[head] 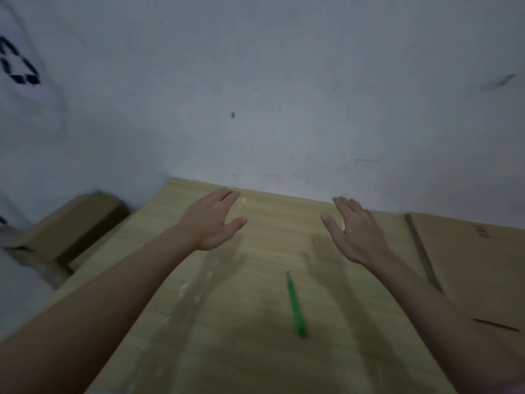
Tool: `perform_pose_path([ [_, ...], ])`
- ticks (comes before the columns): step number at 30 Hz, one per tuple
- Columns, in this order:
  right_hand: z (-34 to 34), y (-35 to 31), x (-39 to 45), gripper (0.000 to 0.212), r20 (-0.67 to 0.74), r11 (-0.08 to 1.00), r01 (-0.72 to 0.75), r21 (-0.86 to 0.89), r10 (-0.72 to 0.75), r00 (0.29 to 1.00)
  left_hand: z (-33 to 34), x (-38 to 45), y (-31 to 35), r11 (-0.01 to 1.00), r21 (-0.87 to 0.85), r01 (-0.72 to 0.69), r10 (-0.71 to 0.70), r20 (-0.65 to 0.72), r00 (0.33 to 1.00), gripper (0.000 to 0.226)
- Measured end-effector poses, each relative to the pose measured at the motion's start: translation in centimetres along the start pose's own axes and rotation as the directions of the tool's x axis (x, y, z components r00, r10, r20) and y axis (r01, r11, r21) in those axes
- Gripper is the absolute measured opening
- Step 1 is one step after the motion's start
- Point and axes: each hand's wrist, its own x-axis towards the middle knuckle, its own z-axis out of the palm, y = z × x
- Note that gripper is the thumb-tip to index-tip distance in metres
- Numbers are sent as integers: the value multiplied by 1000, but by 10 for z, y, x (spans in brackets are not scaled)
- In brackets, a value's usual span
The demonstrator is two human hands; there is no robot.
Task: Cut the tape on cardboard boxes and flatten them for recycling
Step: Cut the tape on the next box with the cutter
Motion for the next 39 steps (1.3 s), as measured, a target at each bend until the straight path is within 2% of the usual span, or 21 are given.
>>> perform_pose_path([
  [3,23,-50,16,55,23,999,45,9,-45,999,-11,-18,-52,998,24,59,-59,26,998,67],
  [6,46,-96,37,52,28,993,116,30,-116,993,-20,-30,-104,994,29,108,-109,24,994,86],
  [11,89,-175,75,49,46,974,218,66,-221,974,-23,-50,-192,973,25,228,-229,33,973,78],
  [14,121,-228,96,52,71,963,248,107,-257,964,-23,-60,-246,965,35,261,-262,37,964,93],
  [16,144,-265,109,65,76,953,273,132,-284,956,-23,-63,-282,955,31,295,-296,40,954,84],
  [18,169,-300,123,69,98,946,282,158,-299,949,-21,-64,-319,949,34,314,-316,78,946,72],
  [23,221,-381,152,57,133,942,223,250,-262,956,-20,-63,-408,936,69,344,-351,193,916,81],
  [26,249,-425,161,53,174,941,189,282,-244,954,-20,-67,-454,936,68,346,-352,213,911,76],
  [29,277,-462,165,45,175,940,153,306,-213,961,-17,-69,-496,942,43,332,-333,233,914,87],
  [30,287,-473,165,42,180,942,138,307,-200,963,-14,-69,-509,945,37,325,-324,243,915,83],
  [33,314,-503,161,42,192,950,73,302,-136,972,0,-67,-551,961,27,274,-271,277,922,53],
  [39,375,-554,135,46,221,965,-121,234,69,973,37,-68,-627,981,-90,172,-129,355,926,52],
])
